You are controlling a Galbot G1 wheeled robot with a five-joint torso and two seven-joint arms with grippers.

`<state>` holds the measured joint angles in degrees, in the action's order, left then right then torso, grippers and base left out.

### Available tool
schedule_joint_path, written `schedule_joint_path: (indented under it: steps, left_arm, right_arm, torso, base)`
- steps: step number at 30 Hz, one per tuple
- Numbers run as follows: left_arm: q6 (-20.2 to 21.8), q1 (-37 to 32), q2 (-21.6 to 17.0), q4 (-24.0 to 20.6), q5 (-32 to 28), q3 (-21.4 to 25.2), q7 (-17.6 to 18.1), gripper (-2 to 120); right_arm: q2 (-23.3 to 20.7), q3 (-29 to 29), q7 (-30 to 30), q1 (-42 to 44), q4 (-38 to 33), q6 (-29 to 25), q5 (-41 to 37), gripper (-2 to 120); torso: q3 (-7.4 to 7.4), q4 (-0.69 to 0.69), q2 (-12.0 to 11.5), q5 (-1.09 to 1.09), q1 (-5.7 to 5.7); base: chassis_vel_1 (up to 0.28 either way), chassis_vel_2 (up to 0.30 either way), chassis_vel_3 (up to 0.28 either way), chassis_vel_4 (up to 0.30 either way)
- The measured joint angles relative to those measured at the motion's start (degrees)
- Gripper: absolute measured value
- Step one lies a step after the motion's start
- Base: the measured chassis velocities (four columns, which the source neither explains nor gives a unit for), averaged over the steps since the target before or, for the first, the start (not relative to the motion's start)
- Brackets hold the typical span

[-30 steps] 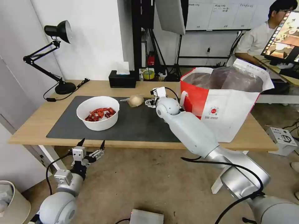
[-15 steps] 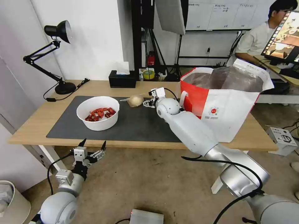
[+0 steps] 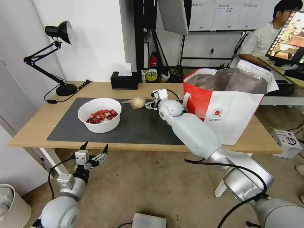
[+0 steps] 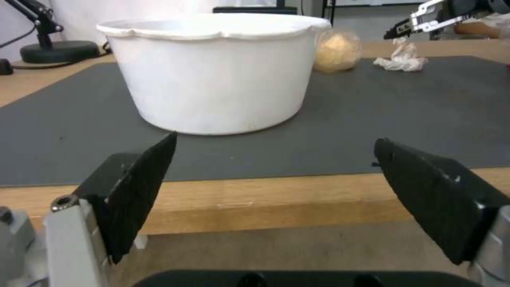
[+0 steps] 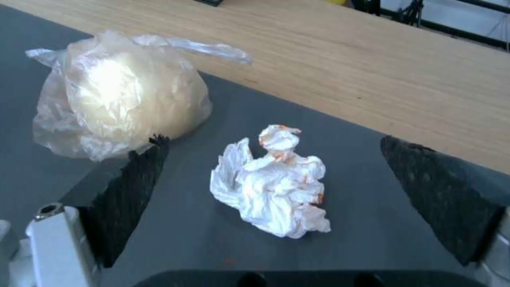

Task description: Pick up the trash from the table and place it into the takeout bag.

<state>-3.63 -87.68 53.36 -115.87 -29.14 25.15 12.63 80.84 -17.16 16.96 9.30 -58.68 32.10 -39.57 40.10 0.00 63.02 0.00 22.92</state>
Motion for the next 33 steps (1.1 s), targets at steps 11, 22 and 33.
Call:
schedule_joint_path:
  steps: [11, 22, 33]
  left_arm:
    - [0.0, -0.12, -0.03, -0.19, 0.12, 0.12, 0.03, 100]
    - [0.0, -0.23, 0.12, -0.19, 0.33, 0.11, 0.04, 100]
    - [0.0, -0.24, 0.1, -0.17, 0.39, -0.12, 0.04, 100]
  right_arm:
    - [0.28, 0.07, -1.27, -0.38, 1.52, 0.29, -0.13, 100]
    - [0.66, 0.2, -2.64, -1.04, 3.48, 0.3, 0.2, 100]
    - [0.86, 0.24, -3.41, -1.63, 4.85, 0.33, 0.33, 100]
  torso:
    - [0.0, 0.0, 0.0, 0.0, 0.0]
    - [0.0, 0.0, 0.0, 0.0, 0.0]
    - [0.0, 0.0, 0.0, 0.0, 0.0]
  base:
    - [0.0, 0.0, 0.0, 0.0]
    - [0.0, 0.0, 0.0, 0.0]
    - [0.0, 0.0, 0.0, 0.0]
